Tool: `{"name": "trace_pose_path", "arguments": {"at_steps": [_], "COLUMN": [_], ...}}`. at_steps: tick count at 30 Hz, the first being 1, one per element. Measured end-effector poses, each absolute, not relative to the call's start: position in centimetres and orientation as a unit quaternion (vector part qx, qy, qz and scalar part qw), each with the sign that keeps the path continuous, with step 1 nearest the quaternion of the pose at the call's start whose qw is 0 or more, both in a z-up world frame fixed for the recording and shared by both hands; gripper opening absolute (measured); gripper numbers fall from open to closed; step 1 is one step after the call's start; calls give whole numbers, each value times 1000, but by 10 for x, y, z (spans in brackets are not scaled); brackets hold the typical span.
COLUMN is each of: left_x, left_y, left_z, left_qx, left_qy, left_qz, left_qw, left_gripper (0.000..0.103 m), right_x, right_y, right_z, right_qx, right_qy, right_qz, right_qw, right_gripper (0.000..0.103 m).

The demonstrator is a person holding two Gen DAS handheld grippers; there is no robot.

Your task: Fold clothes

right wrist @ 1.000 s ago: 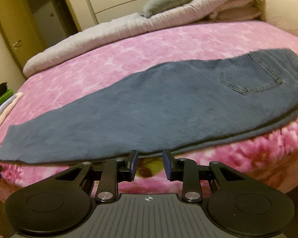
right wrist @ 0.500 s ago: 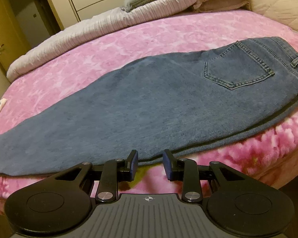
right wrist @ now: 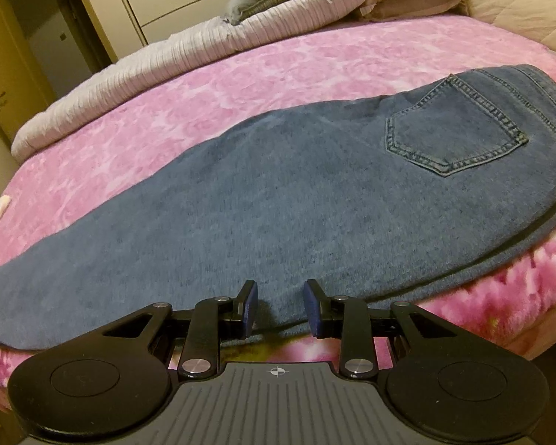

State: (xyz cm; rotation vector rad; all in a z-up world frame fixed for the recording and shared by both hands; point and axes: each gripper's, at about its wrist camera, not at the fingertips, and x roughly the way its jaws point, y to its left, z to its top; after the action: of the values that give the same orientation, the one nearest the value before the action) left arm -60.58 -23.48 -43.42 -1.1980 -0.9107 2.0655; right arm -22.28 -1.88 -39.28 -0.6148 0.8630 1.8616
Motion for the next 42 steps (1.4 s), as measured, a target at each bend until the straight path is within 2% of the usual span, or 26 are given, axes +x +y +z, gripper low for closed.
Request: {"name": "trace_pose_path", "arguments": {"at_steps": [1, 4, 8, 11, 14, 18, 21, 25, 33, 38, 42], "left_x": [-607, -602, -571, -522, -464, -378, -324, -331, -376, -422, -447], "left_y": [-230, -212, -175, -138, -110, -71, -41, -53, -86, -98, -106], "left_z": [-431, -409, -361, -325, -306, -323, -371, -372, -358, -357, -366], "left_qx": [-449, -423, -340, -267, -219, -221, -261, -299, -352, -376, -417], "left_qy": [-316, -235, -112, -30, 17, 77, 162, 160, 129, 136, 100], "left_qz": [783, 816, 847, 834, 793, 711, 654, 639, 654, 701, 697], "left_qw": [291, 317, 393, 482, 569, 663, 691, 691, 657, 591, 575], "left_gripper": [7, 7, 5, 5, 5, 8, 12, 18, 18, 18, 18], "right_x": [-221, -213, -192, -172, -153, -132, -121, -114, -133, -165, -185], "right_y": [-18, -14, -9, -5, -4, -3, -3, -7, -8, -7, -1], "right_z": [-392, -388, -384, -384, -382, -378, -379, -377, -380, -383, -396], "right_qx": [-249, -241, -221, -202, -186, -172, -168, -162, -143, -120, -75], "right_qy": [355, 350, 355, 367, 372, 374, 380, 385, 424, 480, 574], "right_qz": [763, 759, 749, 737, 729, 719, 709, 708, 728, 750, 734], "right_qw": [480, 494, 513, 530, 544, 560, 569, 570, 520, 439, 355], "right_gripper": [31, 31, 31, 31, 31, 31, 31, 31, 31, 31, 31]}}
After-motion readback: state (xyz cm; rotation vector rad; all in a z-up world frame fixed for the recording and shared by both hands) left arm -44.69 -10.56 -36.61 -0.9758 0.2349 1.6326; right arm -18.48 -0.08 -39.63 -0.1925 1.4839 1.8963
